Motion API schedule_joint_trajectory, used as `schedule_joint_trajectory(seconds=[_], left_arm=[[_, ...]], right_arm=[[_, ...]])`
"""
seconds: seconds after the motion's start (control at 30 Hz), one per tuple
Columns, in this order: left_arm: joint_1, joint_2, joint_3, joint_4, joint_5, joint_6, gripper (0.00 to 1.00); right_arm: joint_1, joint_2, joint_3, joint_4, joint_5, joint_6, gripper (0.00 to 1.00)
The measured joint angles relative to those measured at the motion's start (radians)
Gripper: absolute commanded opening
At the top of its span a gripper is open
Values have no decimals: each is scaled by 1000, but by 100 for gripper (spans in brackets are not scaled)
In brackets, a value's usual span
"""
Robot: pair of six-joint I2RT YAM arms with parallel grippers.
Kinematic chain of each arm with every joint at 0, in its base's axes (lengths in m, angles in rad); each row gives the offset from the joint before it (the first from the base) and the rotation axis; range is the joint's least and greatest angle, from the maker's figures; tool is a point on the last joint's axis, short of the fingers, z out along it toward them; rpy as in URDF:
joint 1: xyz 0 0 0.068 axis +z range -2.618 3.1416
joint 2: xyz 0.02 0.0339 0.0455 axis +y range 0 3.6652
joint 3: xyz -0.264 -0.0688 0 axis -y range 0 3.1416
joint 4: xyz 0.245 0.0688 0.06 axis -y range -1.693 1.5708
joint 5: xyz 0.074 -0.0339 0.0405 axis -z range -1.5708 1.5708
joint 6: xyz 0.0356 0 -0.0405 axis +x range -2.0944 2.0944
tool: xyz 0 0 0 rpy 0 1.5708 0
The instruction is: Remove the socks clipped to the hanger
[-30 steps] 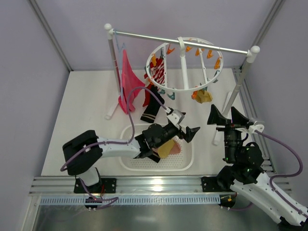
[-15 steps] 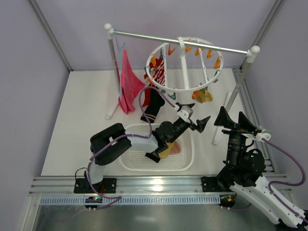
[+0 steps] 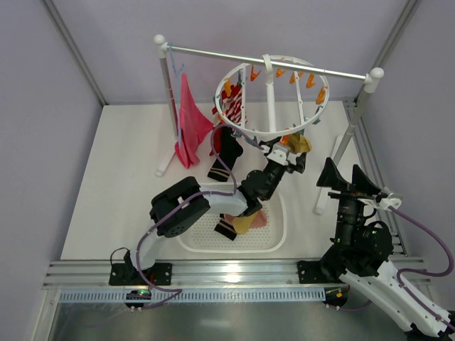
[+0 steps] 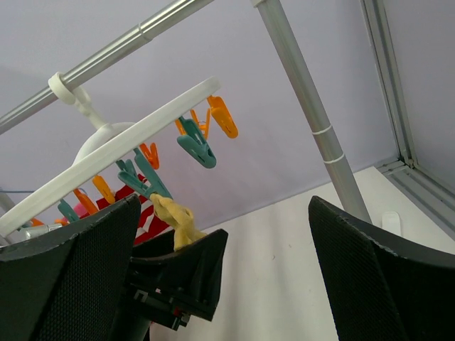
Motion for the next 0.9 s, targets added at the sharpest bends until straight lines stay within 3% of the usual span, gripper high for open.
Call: schedule_joint_trajectory(seconds=[0.07, 0.1, 0.17, 0.2, 0.3, 0.4, 0.63, 0.9], left_arm=[[6, 5, 14, 7, -8, 10, 76], [9, 8, 21, 13, -14, 14, 63], [14, 13, 27, 14, -19, 22, 49], [15, 18, 31, 17, -19, 26, 37], [16, 29, 35, 18, -23, 31, 13], [16, 31, 29, 18, -22, 32, 0], [16, 29, -60, 23, -16, 27, 0], [16, -13, -156, 21, 16, 23, 0]], right_arm=[[0, 0, 0, 0, -4, 0, 100], [0, 0, 0, 0, -5, 0, 100], [0, 2, 0, 0, -6, 0, 100], [0, 3, 0, 0, -7, 0, 99], [0, 18, 0, 2, -10, 0, 100], [0, 39, 0, 0, -21, 2, 100], [0, 122, 23, 0, -75, 3, 100], [0, 373, 113, 27, -117, -25, 100]])
